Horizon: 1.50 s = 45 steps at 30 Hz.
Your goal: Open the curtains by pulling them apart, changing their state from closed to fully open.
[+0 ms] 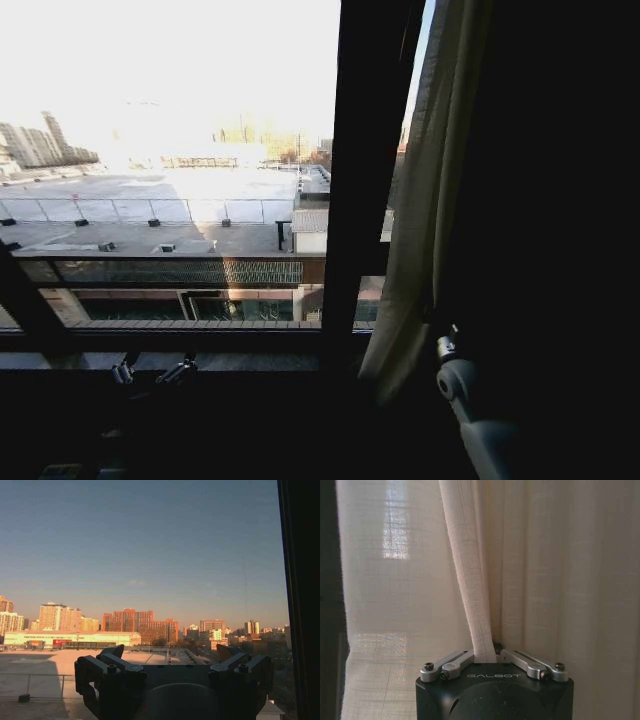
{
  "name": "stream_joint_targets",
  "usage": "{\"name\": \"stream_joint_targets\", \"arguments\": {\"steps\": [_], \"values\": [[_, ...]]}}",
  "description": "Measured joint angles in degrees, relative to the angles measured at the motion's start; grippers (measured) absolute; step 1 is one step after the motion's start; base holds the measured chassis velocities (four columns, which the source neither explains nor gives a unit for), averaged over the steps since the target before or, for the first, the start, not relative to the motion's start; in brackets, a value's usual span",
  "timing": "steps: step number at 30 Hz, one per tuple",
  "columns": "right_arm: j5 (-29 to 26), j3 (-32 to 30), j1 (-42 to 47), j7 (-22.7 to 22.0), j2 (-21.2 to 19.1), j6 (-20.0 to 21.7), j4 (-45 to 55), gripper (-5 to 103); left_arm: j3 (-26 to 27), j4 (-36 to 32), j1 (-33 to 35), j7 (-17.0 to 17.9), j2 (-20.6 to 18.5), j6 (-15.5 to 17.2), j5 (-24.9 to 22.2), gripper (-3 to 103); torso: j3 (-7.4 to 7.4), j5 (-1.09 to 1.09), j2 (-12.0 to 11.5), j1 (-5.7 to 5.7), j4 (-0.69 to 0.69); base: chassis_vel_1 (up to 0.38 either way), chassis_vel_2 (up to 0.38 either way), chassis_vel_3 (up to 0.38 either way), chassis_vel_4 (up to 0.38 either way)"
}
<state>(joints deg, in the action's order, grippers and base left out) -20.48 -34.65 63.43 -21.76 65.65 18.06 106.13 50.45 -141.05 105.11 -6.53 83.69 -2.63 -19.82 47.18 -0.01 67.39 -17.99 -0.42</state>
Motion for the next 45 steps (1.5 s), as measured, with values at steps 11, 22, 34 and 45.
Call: {"name": "stream_joint_targets", "arguments": {"steps": [11, 22, 34, 45], "values": [[-1.7, -3.1, -3.8, -11.8, 0.5, 2.0, -5.1, 0, -0.2, 0.1, -0.1, -0.1, 0.2, -0.1, 0.1, 100, 0.01, 0.03, 0.0, 0.0, -0.01, 0.003, 0.003, -0.007, -0.004], [-3.7, -6.9, -6.1, -14.1, -1.3, 1.3, -10.2, 0, 0.4, 0.2, -0.1, -0.1, -0.1, -0.5, -0.6, 100, 0.01, 0.02, 0.0, 0.0, -0.02, 0.0, 0.0, 0.0, 0.0], [-4.1, -2.4, 5.3, -5.5, 0.0, 2.0, 5.0, 33, 0.3, 0.1, -0.3, 0.0, -0.1, -0.4, -0.6, 100, 0.02, 0.04, 0.0, 0.0, -0.03, 0.0, 0.0, 0.0, 0.0], [-3.3, 1.9, 14.3, -0.3, 0.2, 3.9, 18.6, 65, -0.1, 0.0, -0.5, 0.0, 0.1, -0.2, -0.9, 100, 0.01, 0.02, 0.0, 0.0, -0.01, 0.0, 0.0, 0.0, 0.0]]}}
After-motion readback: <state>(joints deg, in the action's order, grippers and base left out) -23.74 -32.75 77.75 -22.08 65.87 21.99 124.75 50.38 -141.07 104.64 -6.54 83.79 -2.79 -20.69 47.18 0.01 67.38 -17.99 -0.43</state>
